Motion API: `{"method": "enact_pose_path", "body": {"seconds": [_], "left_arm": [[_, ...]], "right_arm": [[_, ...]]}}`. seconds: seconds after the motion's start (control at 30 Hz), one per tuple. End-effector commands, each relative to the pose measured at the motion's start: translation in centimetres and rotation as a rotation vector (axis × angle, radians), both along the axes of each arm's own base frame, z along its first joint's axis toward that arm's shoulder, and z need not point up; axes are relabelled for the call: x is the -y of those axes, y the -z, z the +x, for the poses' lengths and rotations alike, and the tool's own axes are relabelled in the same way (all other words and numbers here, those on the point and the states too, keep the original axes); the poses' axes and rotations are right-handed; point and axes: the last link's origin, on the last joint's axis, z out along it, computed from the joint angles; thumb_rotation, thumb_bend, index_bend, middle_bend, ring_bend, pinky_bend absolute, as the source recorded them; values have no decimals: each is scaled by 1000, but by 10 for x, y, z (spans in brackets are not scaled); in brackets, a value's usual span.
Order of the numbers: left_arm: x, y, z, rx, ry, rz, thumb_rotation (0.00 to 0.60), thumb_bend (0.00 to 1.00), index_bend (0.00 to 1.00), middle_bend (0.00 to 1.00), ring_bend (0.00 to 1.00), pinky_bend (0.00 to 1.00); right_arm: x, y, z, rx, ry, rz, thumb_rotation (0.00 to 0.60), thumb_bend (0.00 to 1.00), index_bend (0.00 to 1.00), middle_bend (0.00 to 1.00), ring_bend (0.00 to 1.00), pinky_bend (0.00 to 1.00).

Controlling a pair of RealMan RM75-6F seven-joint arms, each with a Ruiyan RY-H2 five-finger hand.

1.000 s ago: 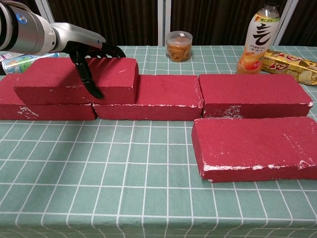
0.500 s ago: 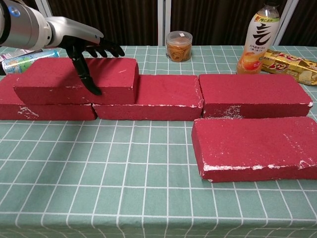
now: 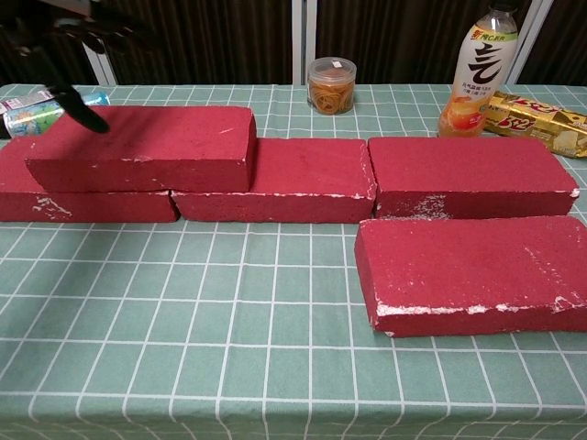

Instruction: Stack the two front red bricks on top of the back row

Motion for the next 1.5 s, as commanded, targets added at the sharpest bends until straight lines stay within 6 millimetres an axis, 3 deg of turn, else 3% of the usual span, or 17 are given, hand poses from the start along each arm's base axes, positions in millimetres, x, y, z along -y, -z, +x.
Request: {"method": "enact_pose_path", "body": {"seconds": [0.03,0.27,0.47,0.63,1.03,1.5], "left_arm": [[27,-26,-23,1,-26,39,600,89,15,0,0,0],[60,-45,-76,20,-30,181,600,77,15,0,0,0],[87,-51,-123,44,-36,307,600,64,15,0,0,0],[109,-53,-146,67,-93,292,600,64,15,0,0,0],[148,-60,-166,147,-38,343,600,22,15,0,0,0],[171,-59,-187,202,-70,341,600,15,15,0,0,0]], "right_arm": [[0,3,5,-19,-2,32,600,0,0,0,0,0],[6,20,15,-90,13,205,600,0,0,0,0,0],[23,36,47,-140,-86,339,600,0,0,0,0,0],[32,69,76,-192,-131,491,600,0,0,0,0,0],[48,131,130,-166,-213,619,600,0,0,0,0,0],[53,166,142,-107,-184,665,600,0,0,0,0,0]]}}
